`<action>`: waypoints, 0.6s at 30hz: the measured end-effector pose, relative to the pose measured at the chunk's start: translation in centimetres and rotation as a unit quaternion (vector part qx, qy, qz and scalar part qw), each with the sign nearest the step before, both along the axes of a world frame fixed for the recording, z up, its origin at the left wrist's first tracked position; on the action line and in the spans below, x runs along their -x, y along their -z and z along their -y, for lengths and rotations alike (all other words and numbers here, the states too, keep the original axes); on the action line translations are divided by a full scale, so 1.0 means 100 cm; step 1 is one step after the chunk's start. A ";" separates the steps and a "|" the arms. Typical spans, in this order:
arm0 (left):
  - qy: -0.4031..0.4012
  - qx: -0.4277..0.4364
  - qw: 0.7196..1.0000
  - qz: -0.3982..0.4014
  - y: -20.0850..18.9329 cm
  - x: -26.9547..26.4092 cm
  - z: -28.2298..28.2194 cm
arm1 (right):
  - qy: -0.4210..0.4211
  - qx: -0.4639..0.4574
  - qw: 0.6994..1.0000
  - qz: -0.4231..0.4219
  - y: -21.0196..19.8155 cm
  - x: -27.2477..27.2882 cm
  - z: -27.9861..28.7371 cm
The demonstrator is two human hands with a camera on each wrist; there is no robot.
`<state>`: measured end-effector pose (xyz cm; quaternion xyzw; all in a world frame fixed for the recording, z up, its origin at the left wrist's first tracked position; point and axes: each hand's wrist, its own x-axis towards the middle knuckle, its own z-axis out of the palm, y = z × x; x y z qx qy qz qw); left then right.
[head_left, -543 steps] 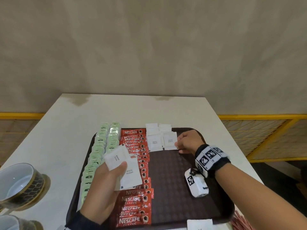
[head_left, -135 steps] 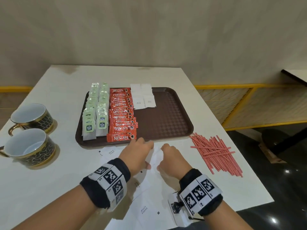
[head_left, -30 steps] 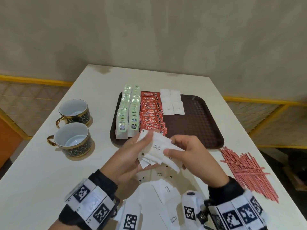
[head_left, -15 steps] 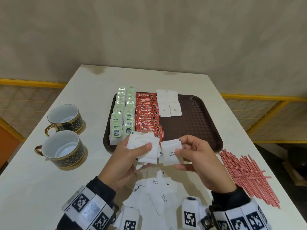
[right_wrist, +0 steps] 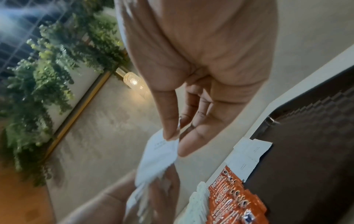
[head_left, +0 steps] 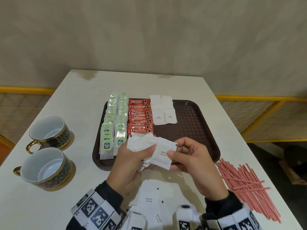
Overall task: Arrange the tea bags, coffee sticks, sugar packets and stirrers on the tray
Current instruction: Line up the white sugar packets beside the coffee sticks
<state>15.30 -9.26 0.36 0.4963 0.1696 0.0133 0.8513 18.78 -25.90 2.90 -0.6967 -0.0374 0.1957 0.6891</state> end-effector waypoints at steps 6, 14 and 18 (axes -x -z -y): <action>0.057 0.098 0.994 -0.007 -0.004 -0.009 -0.001 | 0.016 0.036 0.999 0.036 -0.001 -0.022 -0.005; 0.011 0.008 1.000 0.015 -0.009 -0.024 -0.008 | -0.002 0.017 1.000 0.018 -0.005 -0.040 -0.007; 0.006 0.003 1.000 0.023 -0.009 -0.027 -0.009 | -0.021 0.018 1.000 0.003 -0.005 -0.048 -0.007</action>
